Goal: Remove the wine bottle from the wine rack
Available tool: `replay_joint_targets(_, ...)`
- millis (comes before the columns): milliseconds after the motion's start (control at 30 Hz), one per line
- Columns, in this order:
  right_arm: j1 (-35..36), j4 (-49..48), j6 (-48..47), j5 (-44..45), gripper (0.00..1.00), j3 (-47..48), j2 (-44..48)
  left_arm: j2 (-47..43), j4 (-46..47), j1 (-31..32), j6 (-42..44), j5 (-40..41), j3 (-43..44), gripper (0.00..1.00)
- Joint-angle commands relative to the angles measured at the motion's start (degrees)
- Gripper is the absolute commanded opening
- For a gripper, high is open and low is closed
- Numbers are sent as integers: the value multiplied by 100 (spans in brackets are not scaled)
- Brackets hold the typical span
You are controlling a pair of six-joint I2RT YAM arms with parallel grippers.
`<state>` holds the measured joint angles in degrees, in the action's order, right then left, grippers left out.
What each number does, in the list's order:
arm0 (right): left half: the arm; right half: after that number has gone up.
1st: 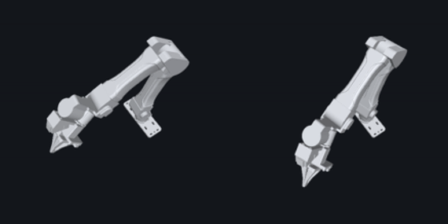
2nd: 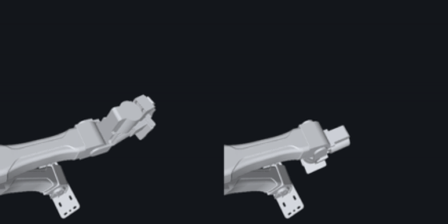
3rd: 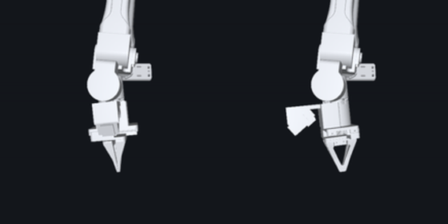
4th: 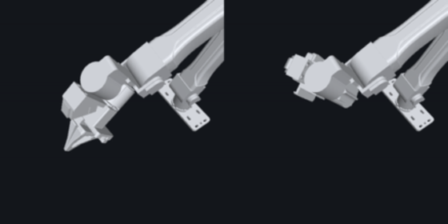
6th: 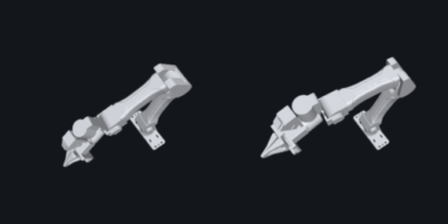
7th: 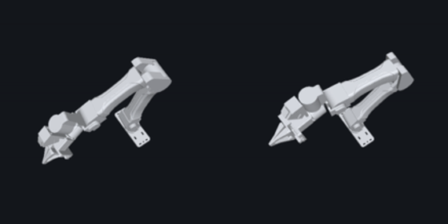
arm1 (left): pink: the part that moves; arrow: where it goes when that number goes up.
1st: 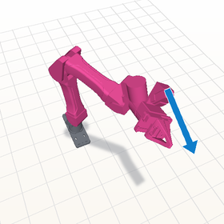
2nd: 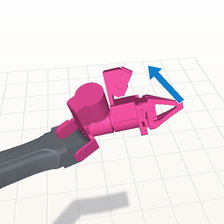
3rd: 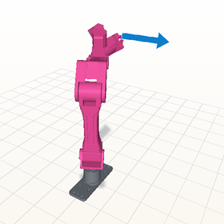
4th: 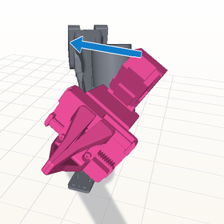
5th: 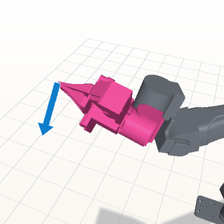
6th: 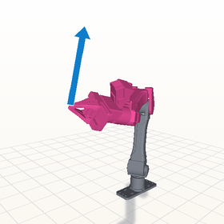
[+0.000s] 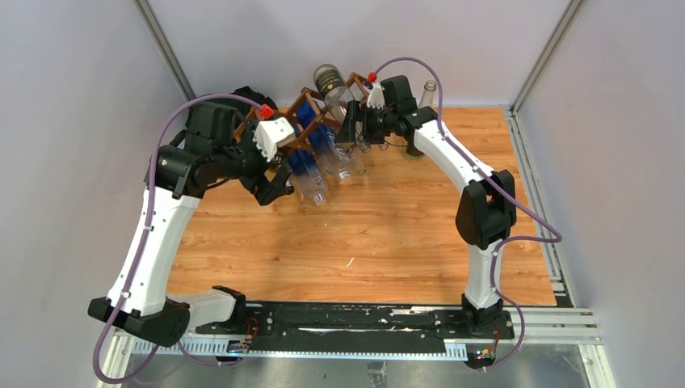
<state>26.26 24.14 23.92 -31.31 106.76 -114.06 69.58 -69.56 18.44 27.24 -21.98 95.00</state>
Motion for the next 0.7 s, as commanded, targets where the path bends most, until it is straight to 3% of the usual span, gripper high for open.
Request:
replay_joint_targets(0, -130, -346, 422, -414, 88, 137, -47, -85, -14, -42, 39, -96, -52, 100)
replay_joint_targets(167, -132, -257, 447, -503, 79, 249, -201, -140, -12, -42, 77, -74, -81, 100)
replay_joint_targets(333, -123, -243, 531, -550, 61, 206, -222, -189, -14, -42, 112, -49, -146, 100)
replay_joint_targets(533, -102, -866, 751, -561, 5, -399, 221, -257, -5, -42, 184, -197, -244, 100)
replay_joint_targets(567, -103, -1033, 781, -534, 0, -577, 306, -274, -5, -42, 222, -221, -276, 100)
replay_joint_targets(667, -110, -1608, 892, -512, 0, -1094, 781, -313, -3, -42, 329, -269, -383, 100)
